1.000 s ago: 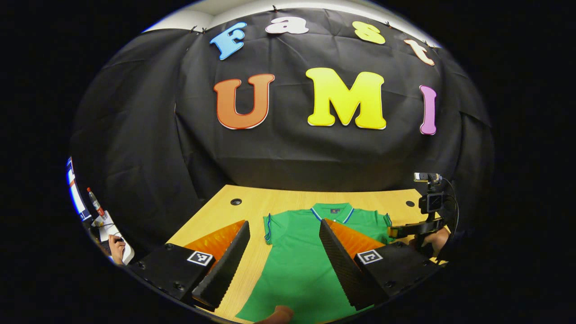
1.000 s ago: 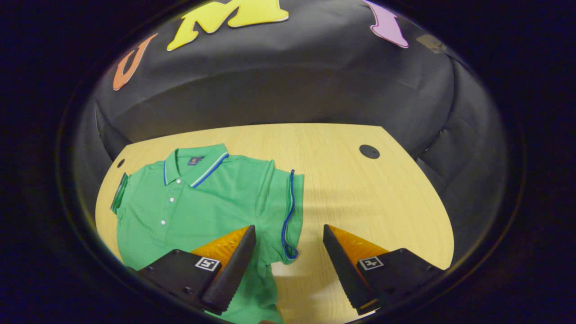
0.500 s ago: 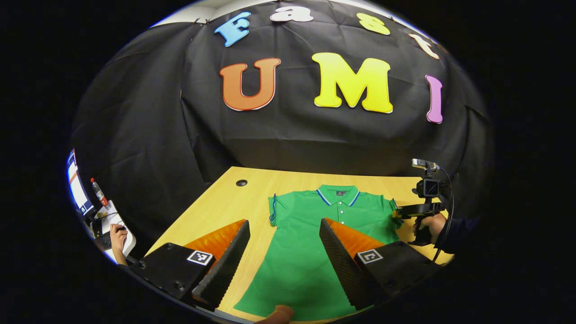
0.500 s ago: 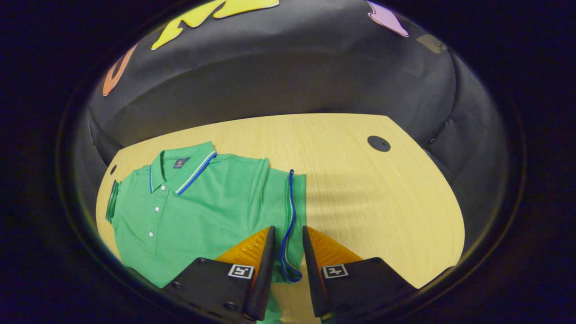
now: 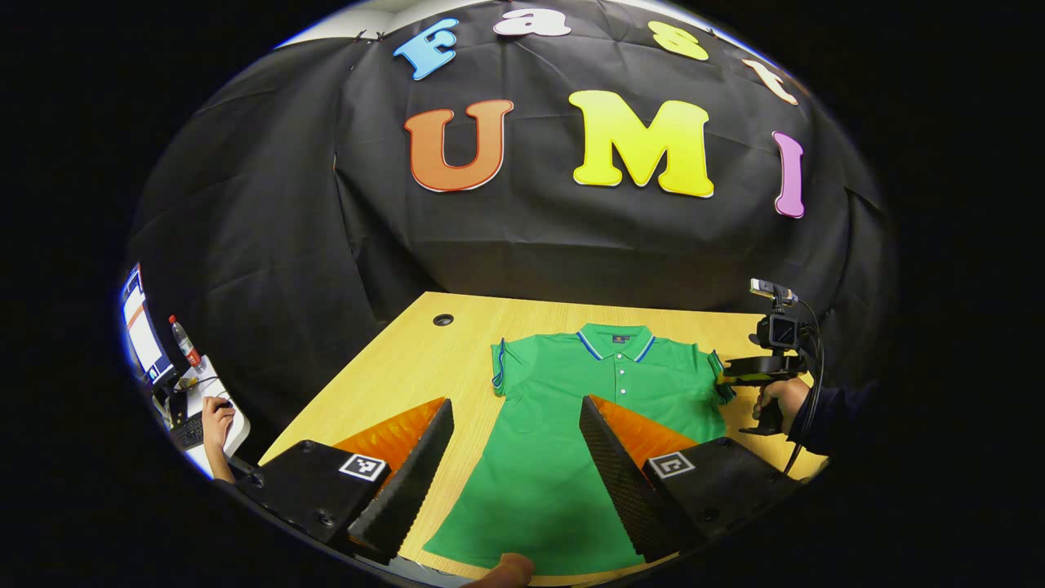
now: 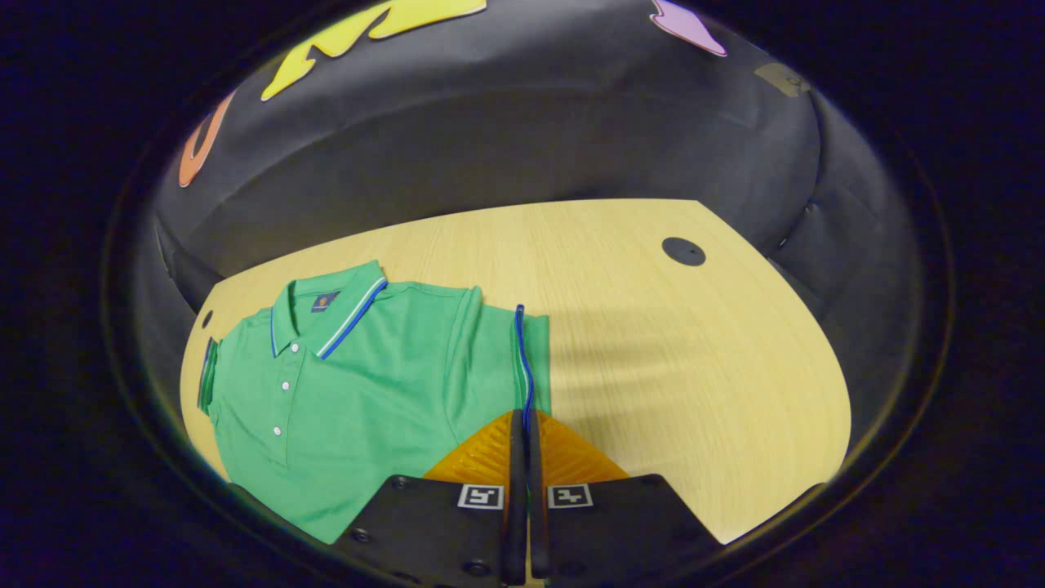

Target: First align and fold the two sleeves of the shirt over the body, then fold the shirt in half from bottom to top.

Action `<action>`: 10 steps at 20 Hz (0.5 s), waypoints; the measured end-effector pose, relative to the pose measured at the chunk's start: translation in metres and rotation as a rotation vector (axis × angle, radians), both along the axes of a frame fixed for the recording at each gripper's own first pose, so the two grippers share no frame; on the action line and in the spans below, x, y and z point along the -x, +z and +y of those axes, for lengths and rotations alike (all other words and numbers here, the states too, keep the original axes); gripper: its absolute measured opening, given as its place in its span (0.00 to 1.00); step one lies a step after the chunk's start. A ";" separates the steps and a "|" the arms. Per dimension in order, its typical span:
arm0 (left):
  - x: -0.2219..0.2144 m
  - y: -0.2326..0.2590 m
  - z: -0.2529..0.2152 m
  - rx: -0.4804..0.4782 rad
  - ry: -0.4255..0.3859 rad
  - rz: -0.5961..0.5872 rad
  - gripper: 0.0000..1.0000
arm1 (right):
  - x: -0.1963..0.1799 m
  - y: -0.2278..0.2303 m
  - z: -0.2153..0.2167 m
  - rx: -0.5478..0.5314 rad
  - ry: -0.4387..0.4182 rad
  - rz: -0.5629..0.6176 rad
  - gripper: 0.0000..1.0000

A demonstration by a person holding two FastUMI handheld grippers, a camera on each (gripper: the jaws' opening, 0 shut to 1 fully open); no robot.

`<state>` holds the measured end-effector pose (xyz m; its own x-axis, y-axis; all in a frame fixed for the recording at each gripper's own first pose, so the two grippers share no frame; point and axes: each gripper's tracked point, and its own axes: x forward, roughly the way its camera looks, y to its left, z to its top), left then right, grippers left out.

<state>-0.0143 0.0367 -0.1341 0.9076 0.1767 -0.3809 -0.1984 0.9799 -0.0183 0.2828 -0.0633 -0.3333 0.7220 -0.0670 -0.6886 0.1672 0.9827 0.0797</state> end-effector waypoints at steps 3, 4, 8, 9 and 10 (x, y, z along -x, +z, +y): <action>0.003 0.004 0.004 -0.008 0.010 -0.009 1.00 | 0.001 0.020 0.004 0.017 0.022 -0.042 0.05; 0.004 0.007 0.007 -0.007 0.013 -0.013 1.00 | 0.002 0.027 0.008 0.024 0.035 -0.053 0.05; 0.004 0.013 0.015 -0.003 0.034 -0.033 1.00 | 0.004 0.053 0.035 0.034 0.091 -0.098 0.05; 0.004 0.014 0.018 -0.003 0.039 -0.038 1.00 | 0.004 0.056 0.046 0.039 0.114 -0.107 0.07; 0.007 0.014 0.021 -0.003 0.045 -0.040 1.00 | 0.004 0.062 0.055 0.044 0.134 -0.122 0.05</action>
